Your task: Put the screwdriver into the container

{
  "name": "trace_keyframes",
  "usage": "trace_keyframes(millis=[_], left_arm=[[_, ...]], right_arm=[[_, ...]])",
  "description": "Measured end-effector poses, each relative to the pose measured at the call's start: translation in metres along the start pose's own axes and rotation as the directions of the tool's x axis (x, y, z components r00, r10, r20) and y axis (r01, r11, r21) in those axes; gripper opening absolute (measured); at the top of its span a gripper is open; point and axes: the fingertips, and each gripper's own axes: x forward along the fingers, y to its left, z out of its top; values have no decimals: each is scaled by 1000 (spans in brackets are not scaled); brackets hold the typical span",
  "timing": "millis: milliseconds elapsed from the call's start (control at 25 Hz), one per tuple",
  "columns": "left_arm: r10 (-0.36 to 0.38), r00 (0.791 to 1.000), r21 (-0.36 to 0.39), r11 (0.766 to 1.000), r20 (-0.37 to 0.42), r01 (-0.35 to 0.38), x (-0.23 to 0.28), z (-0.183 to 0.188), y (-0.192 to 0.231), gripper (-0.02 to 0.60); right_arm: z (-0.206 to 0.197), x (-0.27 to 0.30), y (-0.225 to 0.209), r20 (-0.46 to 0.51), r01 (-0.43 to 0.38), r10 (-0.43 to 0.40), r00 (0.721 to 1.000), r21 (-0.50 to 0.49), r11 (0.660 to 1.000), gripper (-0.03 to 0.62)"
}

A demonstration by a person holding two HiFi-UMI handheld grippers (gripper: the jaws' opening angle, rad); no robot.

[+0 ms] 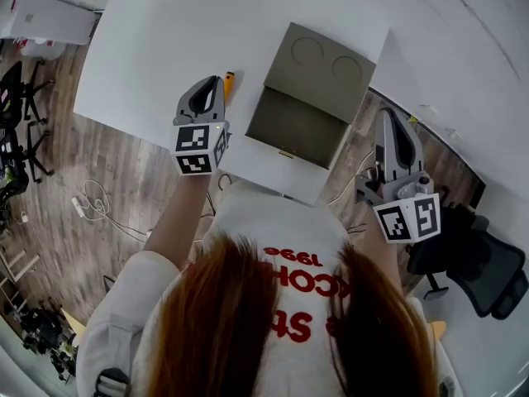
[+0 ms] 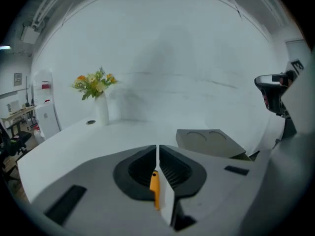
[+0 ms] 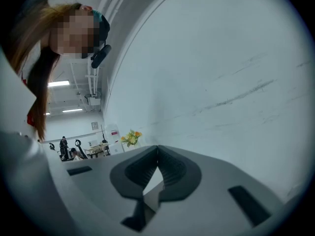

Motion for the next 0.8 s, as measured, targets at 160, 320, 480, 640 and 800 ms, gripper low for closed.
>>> trace_keyframes(millis=[160,320,480,640,800], left_arm=[[-37,990,1,999,-136,37,26,-26,2,12],[-75,961,-1,997,-268,78,47,-51,2,105],[-98,923,-1,994,-371,105,61,-72,0,131],[-103,885,1,993,-453,116,70,-87,-4,132],[-82,862,17,994,-501,104,75,-95,-1,133]], right_arm=[[-9,6,-5,-22,16,-16,1000,13,1000,5],[-15,9,-10,-35,31,-30,999,30,999,5],[-22,10,-15,-48,43,-41,998,43,998,5],[-27,6,-23,-58,54,-51,997,55,997,5],[-29,4,-25,-61,64,-60,996,57,996,5]])
